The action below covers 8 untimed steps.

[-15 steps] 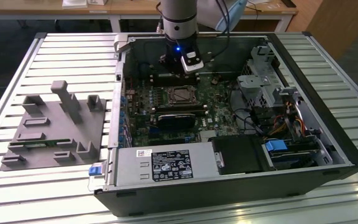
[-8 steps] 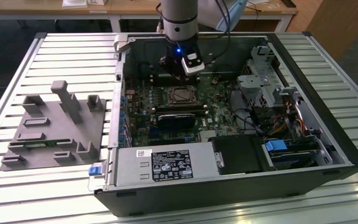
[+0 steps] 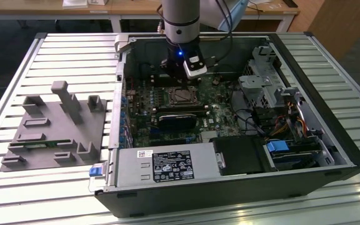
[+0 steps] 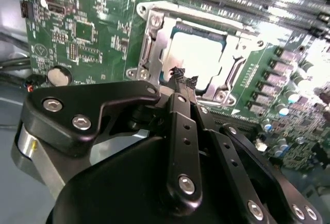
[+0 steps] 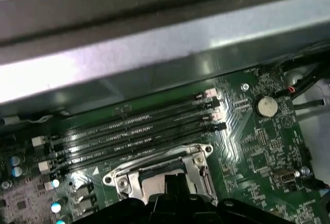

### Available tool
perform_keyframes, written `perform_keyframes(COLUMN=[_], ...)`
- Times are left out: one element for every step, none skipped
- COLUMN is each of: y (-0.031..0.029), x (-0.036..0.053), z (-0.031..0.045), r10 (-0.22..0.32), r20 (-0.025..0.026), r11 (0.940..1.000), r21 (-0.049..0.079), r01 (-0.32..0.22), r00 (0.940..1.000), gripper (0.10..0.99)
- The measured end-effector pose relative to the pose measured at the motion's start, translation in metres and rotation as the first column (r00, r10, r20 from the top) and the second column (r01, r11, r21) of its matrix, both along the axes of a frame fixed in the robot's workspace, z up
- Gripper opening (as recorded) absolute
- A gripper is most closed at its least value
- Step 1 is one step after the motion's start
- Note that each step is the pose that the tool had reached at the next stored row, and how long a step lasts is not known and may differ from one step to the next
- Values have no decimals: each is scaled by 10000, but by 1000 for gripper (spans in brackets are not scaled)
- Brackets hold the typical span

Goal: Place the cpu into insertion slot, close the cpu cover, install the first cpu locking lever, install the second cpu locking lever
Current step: 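Install the first cpu locking lever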

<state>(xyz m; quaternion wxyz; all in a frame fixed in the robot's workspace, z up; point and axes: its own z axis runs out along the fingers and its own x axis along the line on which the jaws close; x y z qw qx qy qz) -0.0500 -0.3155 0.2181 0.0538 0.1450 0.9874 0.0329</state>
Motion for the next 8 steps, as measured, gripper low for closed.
perform_keyframes(y=[-7, -16, -25, -34, -43, -49, -53, -57], x=[0, 0, 0, -1, 0, 0, 0, 0], z=[2, 5, 8, 11, 17, 28, 43, 61], r10=[7, 13, 19, 21, 24, 25, 26, 26], r20=[0, -1, -2, -2, -1, -3, -2, -1], r11=[10000, 10000, 9999, 9998, 9998, 9998, 9998, 9998], r21=[-47, -93, -138, -172, -189, -194, -193, -193], r01=[-7, -13, -19, -21, -24, -25, -26, -26], r00=[10000, 10000, 10000, 10000, 10000, 10000, 10000, 10000], gripper=[106, 106, 106, 106, 106, 106, 106, 106])
